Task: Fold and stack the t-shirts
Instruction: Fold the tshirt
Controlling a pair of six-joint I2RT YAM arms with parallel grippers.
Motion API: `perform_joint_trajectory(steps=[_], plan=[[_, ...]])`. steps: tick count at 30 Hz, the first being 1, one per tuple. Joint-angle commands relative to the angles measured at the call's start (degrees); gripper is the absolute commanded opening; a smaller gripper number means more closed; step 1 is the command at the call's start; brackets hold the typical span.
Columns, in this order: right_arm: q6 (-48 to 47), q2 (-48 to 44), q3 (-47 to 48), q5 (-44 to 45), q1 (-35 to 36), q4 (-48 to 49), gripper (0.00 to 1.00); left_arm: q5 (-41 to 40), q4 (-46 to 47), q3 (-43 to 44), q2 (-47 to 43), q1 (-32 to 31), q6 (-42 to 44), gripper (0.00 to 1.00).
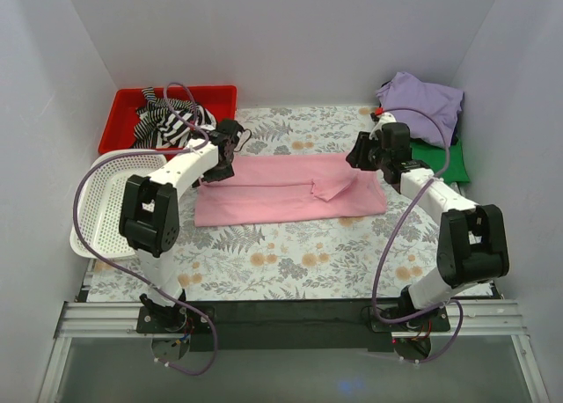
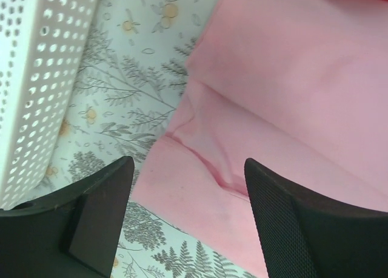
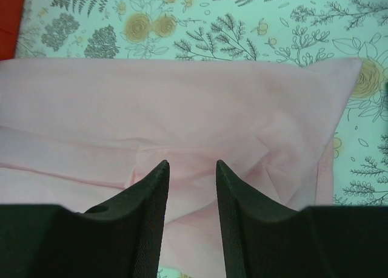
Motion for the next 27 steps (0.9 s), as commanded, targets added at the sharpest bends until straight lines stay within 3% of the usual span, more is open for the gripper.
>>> perform_joint_trajectory(steps=[1, 8, 14, 18, 27], plan=[[0.46, -0.44, 0.16, -1.38, -0.30, 2.35, 0.44, 6.25, 6.40, 0.82, -4.71, 0.12, 4.26, 0.72], [3.37, 1.68, 0.08, -4.47, -0.38, -1.52, 0.40, 17.10, 7.84, 1.34, 0.03, 0.03, 5.59, 0.67], [1.79, 1.23, -1.95, -7.19, 0.93, -7.49, 0.36, 19.04, 10.12, -1.21, -1.11, 0.03, 5.77, 0.66], [1.26, 0.79, -3.52, -4.30, 2.07, -10.30, 0.36, 19.74, 10.74, -1.03, -0.93, 0.03, 6.12, 0.66], [0.30, 4.30, -3.62, -4.29, 2.69, -9.08, 0.36, 20.10, 10.82, -1.65, -0.76, 0.03, 6.03, 0.66]])
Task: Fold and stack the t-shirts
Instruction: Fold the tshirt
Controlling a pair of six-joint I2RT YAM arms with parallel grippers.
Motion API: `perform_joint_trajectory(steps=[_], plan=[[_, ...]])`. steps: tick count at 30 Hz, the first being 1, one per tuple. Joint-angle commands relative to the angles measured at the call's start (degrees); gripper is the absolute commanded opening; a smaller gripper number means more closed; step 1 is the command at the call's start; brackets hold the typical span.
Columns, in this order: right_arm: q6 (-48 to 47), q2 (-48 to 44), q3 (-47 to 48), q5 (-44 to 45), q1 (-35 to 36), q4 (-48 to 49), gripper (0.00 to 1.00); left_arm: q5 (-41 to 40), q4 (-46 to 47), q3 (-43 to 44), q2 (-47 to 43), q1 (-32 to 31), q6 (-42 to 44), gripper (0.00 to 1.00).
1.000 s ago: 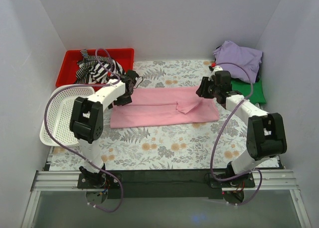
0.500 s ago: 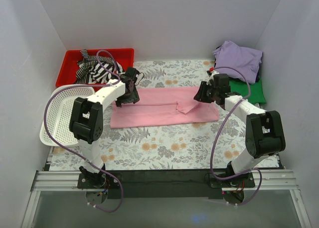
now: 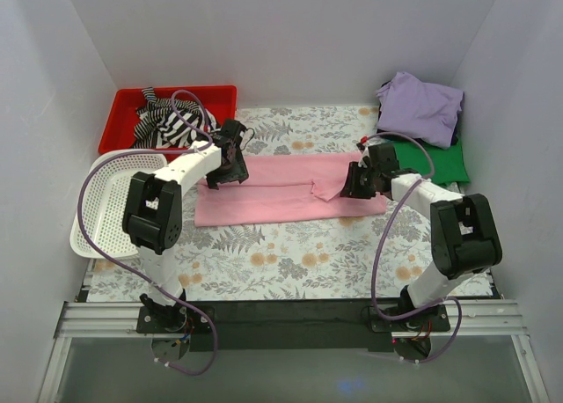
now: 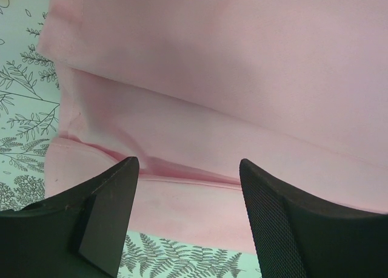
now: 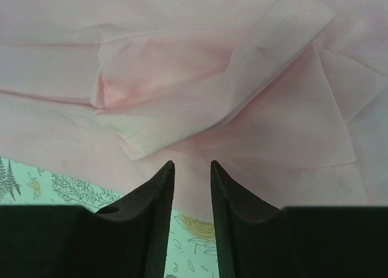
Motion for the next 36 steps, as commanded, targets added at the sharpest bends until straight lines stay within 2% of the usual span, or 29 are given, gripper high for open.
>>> perform_joint_trajectory(steps=[1, 8, 19, 28, 30, 36], plan=[[-1.21, 2.44, 1.28, -0.01, 0.53, 2.02, 0.37, 0.16, 0.81, -0.55, -1.39, 0.03, 0.24, 0.66], [-1.48, 10.88, 9.01, -0.10, 0.70, 2.82, 0.37, -0.97, 0.29, -0.91, -1.30, 0.03, 0.24, 0.66], [-2.18, 16.60, 21.14, -0.89, 1.14, 1.33, 0.38, -2.39, -0.33, -1.35, -0.42, 0.03, -0.11, 0.66], [-1.30, 26.43, 33.26, -4.49, 1.93, 0.10, 0.37, -2.74, -0.59, -1.35, 0.28, 0.03, 0.15, 0.66], [-1.74, 25.23, 33.63, -2.84, 2.11, -1.22, 0.36, -3.26, -0.85, -1.43, 0.10, 0.03, 0.06, 0.66], [-4.63, 13.37, 27.48, 2.88, 2.20, -1.22, 0.40, -2.57, -0.07, -2.75, -0.42, 0.12, -0.20, 0.66]])
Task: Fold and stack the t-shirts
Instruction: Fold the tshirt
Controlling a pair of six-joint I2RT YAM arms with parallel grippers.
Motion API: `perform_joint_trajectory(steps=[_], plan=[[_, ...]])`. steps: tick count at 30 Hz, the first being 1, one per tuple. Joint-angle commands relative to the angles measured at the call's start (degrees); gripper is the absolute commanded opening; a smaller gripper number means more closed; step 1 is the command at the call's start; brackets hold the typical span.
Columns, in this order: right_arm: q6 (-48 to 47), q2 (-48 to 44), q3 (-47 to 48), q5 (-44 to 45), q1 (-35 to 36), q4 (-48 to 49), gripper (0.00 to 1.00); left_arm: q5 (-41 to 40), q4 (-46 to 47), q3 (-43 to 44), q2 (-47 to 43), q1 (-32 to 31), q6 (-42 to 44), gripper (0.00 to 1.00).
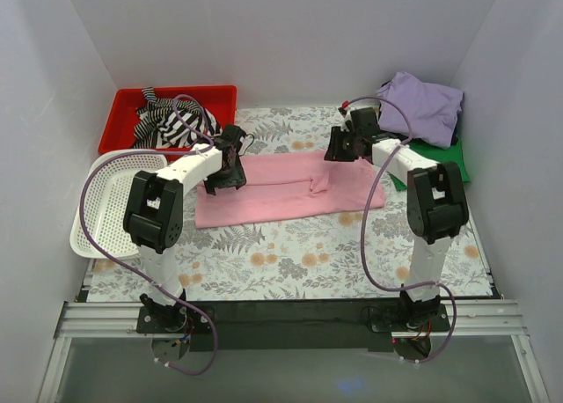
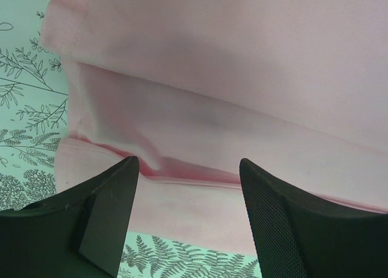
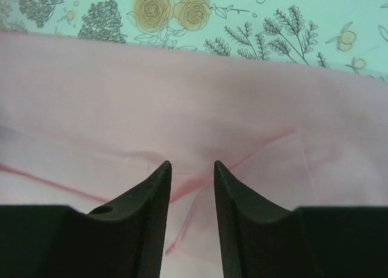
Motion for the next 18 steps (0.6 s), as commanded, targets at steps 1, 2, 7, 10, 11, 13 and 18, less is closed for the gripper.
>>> perform_joint_trajectory(steps=[1, 2, 7, 10, 11, 13, 18], plan=[[-2.72, -11.22, -3.82, 3.22, 0.17, -0.11, 0.41, -0.86, 0.46, -0.83, -0.86, 0.03, -0.09, 0.66], [-3.07, -12.21, -4.62, 3.92, 0.17, -0.54, 0.42, -0.86, 0.55, -0.74, -0.77, 0.03, -0.09, 0.66], [-3.86, -14.67, -9.10, 4.98, 0.17, -4.67, 0.43, -0.16, 0.81, -0.83, -0.95, 0.03, -0.09, 0.66], [-3.51, -14.77, -11.39, 3.40, 0.17, -4.77, 0.43, 0.28, 1.16, -0.83, -1.56, 0.03, -0.09, 0.67], [-3.16, -14.85, -12.79, 2.18, 0.17, -4.68, 0.43, 0.46, 1.25, -0.83, -1.65, 0.03, -0.09, 0.67], [-2.55, -14.59, -14.03, 0.86, 0.25, -3.80, 0.43, 1.07, 1.86, -1.00, -2.35, 0.03, -0.18, 0.68], [-0.88, -13.63, -16.67, -2.84, 0.78, -0.99, 0.43, 2.83, 3.01, -1.27, -3.23, 0.03, -0.09, 0.69]])
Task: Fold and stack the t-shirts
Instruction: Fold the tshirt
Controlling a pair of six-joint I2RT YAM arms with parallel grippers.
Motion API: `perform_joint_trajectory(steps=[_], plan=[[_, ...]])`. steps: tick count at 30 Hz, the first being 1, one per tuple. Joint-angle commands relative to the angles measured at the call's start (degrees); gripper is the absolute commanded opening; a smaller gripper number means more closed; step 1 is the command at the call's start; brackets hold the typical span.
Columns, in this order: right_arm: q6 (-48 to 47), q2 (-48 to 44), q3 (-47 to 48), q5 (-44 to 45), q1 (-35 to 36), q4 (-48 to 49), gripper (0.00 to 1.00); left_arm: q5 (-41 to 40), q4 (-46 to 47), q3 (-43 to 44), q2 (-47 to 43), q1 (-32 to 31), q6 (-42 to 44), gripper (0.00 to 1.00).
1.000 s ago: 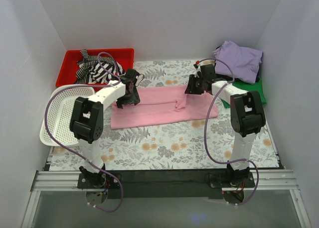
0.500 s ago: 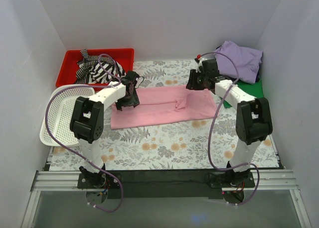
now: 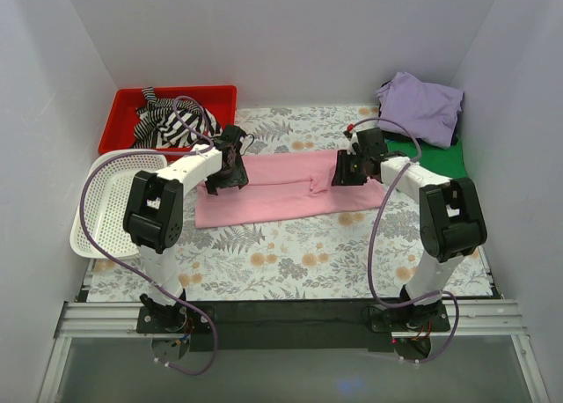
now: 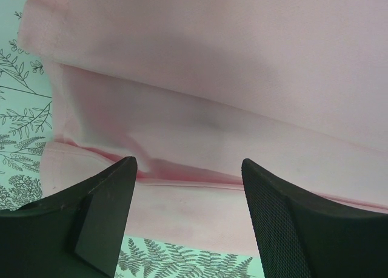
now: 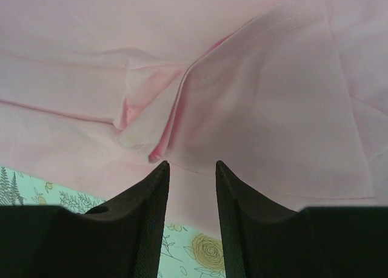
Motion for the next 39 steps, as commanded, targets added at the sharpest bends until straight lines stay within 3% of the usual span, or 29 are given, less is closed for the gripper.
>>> perform_joint_trajectory(steps=[1, 10, 27, 31, 39], plan=[[1.18, 0.65, -0.48, -3.56, 0.82, 3.27, 0.43, 0.85, 1.41, -0.40, -3.15, 0.03, 0.02, 0.69], [2.24, 7.23, 3.56, -5.85, 3.64, 3.89, 0.43, -0.65, 0.36, -0.05, -2.09, 0.03, 0.19, 0.69], [0.92, 17.08, 22.80, -7.52, 4.69, 2.05, 0.43, -1.26, -0.34, -0.13, -1.04, 0.03, 0.02, 0.68], [0.57, 15.78, 21.33, -7.00, 4.69, 2.40, 0.42, -1.97, -0.61, -0.04, -1.47, 0.03, 0.28, 0.68], [-1.10, 9.97, 17.19, 3.10, 3.38, 0.66, 0.44, 0.32, 5.01, -0.75, -4.29, 0.03, 3.53, 0.69]])
